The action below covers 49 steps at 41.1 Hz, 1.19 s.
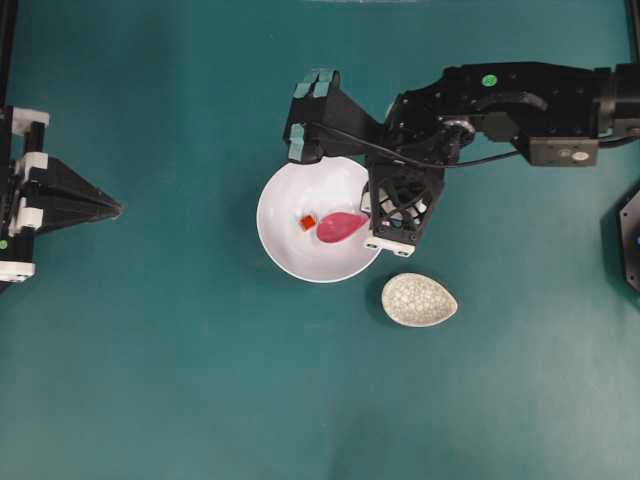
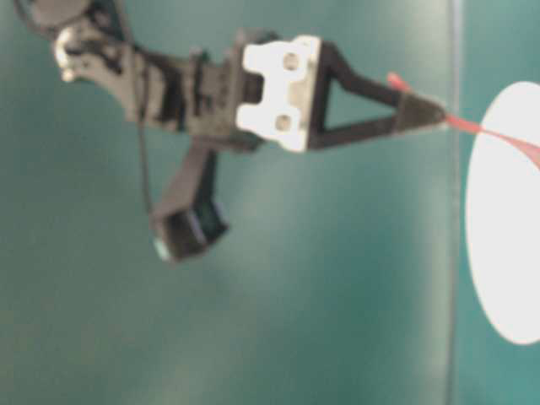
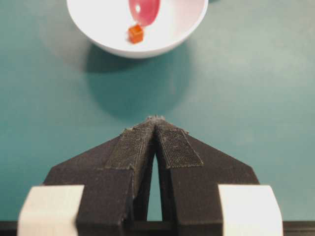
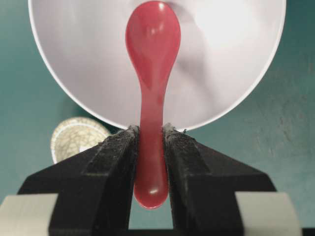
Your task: Grip the spoon and scoop the red block from the bowl with right arm.
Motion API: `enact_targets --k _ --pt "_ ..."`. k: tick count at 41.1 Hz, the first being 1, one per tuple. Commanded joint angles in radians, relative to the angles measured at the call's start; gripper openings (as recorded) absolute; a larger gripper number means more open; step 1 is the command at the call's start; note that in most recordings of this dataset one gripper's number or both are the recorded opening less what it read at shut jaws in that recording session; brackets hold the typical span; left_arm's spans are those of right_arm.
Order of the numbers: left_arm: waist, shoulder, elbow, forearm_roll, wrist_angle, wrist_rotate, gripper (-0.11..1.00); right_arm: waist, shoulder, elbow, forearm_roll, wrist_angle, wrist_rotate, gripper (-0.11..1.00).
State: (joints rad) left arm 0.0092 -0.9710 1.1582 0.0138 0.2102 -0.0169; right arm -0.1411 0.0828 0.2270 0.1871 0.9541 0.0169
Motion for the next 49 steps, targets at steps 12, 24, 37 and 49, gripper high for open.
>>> enact_targets --k 12,24,37,49 --pt "0.002 0.003 -0.023 0.003 -0.011 0.000 0.00 0.005 0.006 -0.046 -0.003 -0.051 0.000 0.25" --pt "0.002 0.003 -0.023 0.002 -0.012 0.000 0.00 0.003 0.018 -0.046 -0.006 -0.067 0.006 0.25" --pt "0.002 0.003 -0.025 0.002 -0.012 0.000 0.00 0.003 0.018 -0.051 -0.057 -0.092 0.028 0.25" --pt "0.002 0.003 -0.025 0.002 -0.012 0.000 0.00 0.003 0.018 -0.052 -0.052 -0.138 0.055 0.25"
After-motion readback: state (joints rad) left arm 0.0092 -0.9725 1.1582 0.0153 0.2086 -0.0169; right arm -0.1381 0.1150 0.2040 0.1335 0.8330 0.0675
